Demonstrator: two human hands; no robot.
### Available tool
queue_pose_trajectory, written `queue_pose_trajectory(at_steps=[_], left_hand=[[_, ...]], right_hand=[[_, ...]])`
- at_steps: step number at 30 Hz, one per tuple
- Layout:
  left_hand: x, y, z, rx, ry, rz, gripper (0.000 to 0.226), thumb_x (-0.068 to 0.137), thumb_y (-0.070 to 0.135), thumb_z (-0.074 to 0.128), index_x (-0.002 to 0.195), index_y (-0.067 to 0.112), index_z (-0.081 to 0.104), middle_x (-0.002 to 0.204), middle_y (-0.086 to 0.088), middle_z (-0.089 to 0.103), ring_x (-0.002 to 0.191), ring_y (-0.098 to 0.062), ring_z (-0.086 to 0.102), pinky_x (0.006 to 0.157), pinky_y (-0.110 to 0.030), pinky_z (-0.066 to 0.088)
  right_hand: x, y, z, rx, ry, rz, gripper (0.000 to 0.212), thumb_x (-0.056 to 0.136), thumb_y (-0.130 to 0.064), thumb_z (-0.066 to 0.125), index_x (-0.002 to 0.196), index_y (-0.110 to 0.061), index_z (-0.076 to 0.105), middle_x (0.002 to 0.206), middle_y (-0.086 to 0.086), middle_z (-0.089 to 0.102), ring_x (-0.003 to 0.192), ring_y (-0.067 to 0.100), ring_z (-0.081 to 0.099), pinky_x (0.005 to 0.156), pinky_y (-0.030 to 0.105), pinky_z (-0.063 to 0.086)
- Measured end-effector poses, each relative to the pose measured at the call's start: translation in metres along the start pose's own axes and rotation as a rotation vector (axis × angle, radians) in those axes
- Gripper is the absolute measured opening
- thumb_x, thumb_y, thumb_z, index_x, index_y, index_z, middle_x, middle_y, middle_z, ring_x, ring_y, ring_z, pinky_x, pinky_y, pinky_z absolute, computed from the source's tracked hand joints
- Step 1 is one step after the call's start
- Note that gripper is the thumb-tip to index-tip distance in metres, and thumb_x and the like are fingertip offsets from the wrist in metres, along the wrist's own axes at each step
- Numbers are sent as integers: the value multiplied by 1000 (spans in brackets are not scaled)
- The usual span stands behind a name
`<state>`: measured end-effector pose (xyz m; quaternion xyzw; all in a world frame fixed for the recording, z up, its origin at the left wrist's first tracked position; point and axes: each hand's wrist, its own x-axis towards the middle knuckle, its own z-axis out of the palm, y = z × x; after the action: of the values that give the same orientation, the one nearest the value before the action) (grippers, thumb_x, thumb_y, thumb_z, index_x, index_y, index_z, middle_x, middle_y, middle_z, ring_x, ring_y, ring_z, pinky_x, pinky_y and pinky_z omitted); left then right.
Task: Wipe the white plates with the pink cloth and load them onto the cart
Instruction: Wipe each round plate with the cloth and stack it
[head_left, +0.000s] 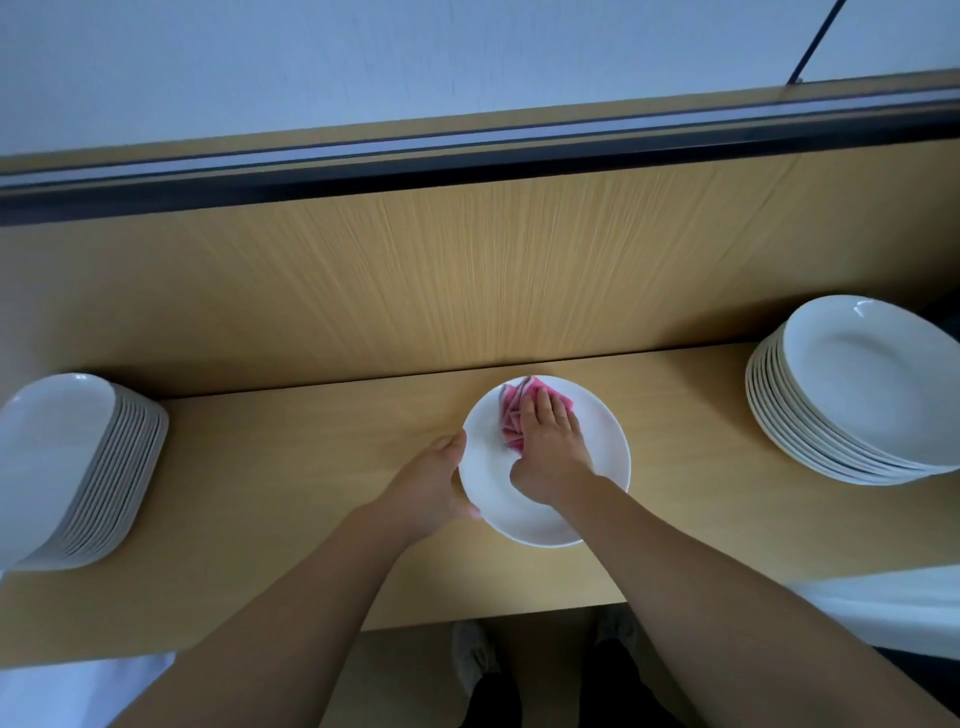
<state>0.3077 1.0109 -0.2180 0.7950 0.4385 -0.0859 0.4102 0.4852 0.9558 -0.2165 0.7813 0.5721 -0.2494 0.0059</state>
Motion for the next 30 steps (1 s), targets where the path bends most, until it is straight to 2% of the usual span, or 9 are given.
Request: queue_pose_trajectory(at_steps=[5,9,13,16,19,23,26,30], left_hand=[[3,-4,1,-46,23,30,104,63,37,84,149,27,27,137,12,44,123,-8,44,104,-29,41],[4,-4,0,-10,46,79,112,62,35,85,153,26,21,146,9,40,131,-10,40,108,-29,38],[-1,2,-4,69,60,82,106,67,39,83,152,18,23,148,4,38,135,-15,36,106,-22,32],[-5,7,-9,200,84,100,108,72,47,78,153,11,16,157,-1,22,143,-18,23,113,-24,21],[-5,9,-12,349,43,166,99,80,50,70,153,14,15,162,4,5,147,-17,11,116,-25,11],[-3,11,-15,363,-11,127,92,82,50,68,153,16,21,161,13,4,145,-15,14,116,-25,17],[-4,10,-15,385,-30,103,92,82,50,67,153,16,19,160,16,1,145,-16,14,117,-29,19],[-7,11,-17,336,-26,85,93,81,50,68,153,18,19,159,21,1,144,-14,14,116,-30,22]], right_hand=[[-2,-13,9,-90,-21,-168,93,83,-30,52,154,-10,-5,162,5,-6,149,22,-10,121,39,-5],[-12,-12,13,-148,-70,-342,91,88,-42,51,154,-11,-2,162,4,-6,148,19,-13,120,38,-8],[-25,-1,5,-181,-173,-483,89,85,-29,55,155,-16,2,163,1,-2,148,16,-11,120,33,-9],[-32,4,2,-189,-232,-524,90,84,-30,57,155,-19,3,163,0,-3,148,14,-12,117,30,-11],[-29,6,-1,-172,-243,-539,91,84,-35,58,155,-20,3,163,1,-4,148,14,-12,116,28,-11],[-34,11,-3,-160,-268,-567,88,85,-41,57,155,-22,6,163,-1,-1,148,13,-8,117,29,-7],[-48,23,-5,-171,-303,-606,84,90,-46,53,155,-23,5,162,-4,-2,148,10,-7,116,26,-9],[-67,50,-8,-173,-316,-609,62,100,-37,45,154,-25,17,161,-8,15,148,9,4,119,25,-3]])
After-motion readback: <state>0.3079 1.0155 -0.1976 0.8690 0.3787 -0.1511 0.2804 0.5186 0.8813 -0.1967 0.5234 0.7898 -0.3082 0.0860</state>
